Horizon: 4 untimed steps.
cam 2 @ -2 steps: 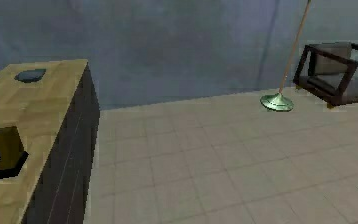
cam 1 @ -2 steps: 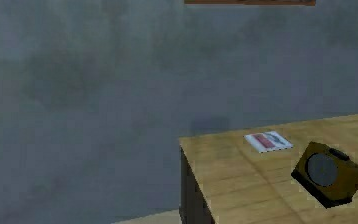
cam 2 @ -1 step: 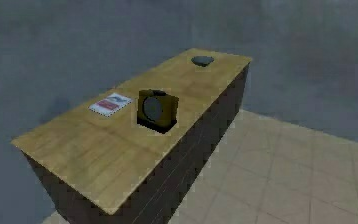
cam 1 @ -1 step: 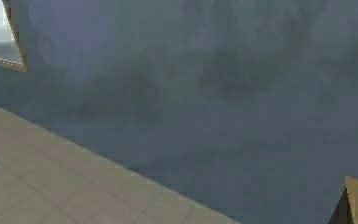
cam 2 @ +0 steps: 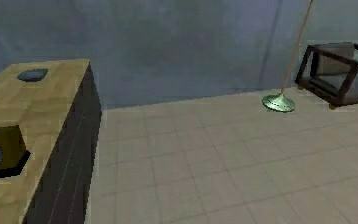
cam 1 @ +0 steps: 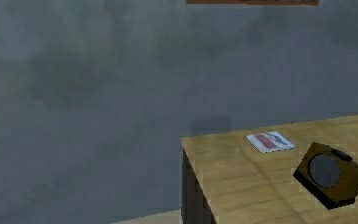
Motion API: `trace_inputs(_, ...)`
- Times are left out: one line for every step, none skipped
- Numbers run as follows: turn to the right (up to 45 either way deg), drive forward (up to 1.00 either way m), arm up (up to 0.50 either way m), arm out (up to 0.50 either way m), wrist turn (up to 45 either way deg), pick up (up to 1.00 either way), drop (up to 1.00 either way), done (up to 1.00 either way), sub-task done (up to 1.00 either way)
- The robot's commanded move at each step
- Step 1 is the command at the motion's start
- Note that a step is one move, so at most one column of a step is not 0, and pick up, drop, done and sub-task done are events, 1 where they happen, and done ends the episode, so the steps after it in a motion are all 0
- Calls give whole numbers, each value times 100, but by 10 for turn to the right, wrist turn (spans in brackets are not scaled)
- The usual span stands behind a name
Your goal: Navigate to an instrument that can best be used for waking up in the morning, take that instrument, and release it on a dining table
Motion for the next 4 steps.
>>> trace_inputs(450, 0, 0, 0, 0, 0, 0, 0, 0)
trace_inputs(210, 0, 0, 0, 0, 0, 0, 0, 0)
trace_inputs(0, 100, 0, 0, 0, 0, 0, 0, 0)
trace_inputs(210, 0, 0, 0, 0, 0, 0, 0, 0)
